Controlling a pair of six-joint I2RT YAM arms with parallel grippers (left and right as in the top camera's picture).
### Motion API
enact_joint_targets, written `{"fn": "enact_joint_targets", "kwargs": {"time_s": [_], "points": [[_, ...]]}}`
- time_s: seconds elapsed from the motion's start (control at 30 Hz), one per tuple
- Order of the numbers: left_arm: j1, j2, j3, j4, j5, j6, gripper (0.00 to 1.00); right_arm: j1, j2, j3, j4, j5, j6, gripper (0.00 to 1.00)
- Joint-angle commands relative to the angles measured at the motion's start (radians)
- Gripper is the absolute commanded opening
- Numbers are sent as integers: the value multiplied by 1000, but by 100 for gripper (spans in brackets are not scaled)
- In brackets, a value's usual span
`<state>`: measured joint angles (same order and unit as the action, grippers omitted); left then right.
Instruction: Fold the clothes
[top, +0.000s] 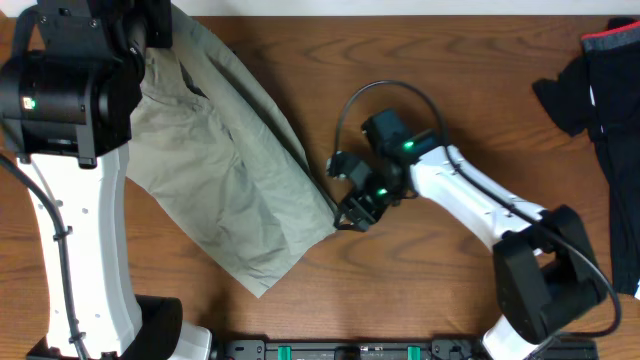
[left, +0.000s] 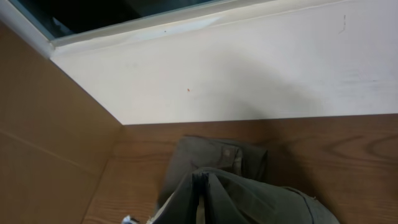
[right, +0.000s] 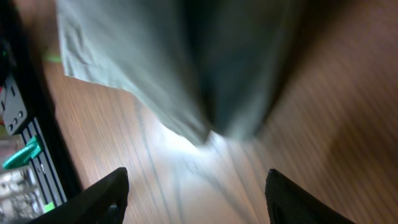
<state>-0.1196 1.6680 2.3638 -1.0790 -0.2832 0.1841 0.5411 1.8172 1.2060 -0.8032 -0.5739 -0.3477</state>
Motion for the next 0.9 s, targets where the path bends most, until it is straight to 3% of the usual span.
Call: {"fn": "enact_joint_targets", "kwargs": {"time_s": [0.0, 0.17, 0.2, 0.3, 0.4, 0.63, 0.7, 0.73, 0.87], "points": [[0, -14, 11, -3, 6, -5, 7, 57, 27, 1, 39, -41, -27, 67], [0, -13, 11, -15, 6, -5, 7, 95, 33, 1, 63, 17, -23, 56], [0, -13, 11, -16, 6, -5, 7, 95, 33, 1, 63, 17, -24, 50], [0, -13, 11, -15, 6, -5, 7, 89, 32, 1, 62, 21, -13, 16], [0, -13, 11, -15, 6, -5, 7, 70, 32, 4, 68, 48, 40, 1], [0, -13, 11, -15, 6, -5, 7, -6, -23, 9, 79, 84, 108, 3], [0, -13, 11, -15, 6, -5, 7, -23, -32, 9, 82, 84, 108, 33], [0, -13, 11, -15, 6, -5, 7, -26, -32, 9, 82, 84, 106, 40], [0, -13, 11, -15, 6, -5, 7, -5, -9, 7, 79, 45, -13, 52]]}}
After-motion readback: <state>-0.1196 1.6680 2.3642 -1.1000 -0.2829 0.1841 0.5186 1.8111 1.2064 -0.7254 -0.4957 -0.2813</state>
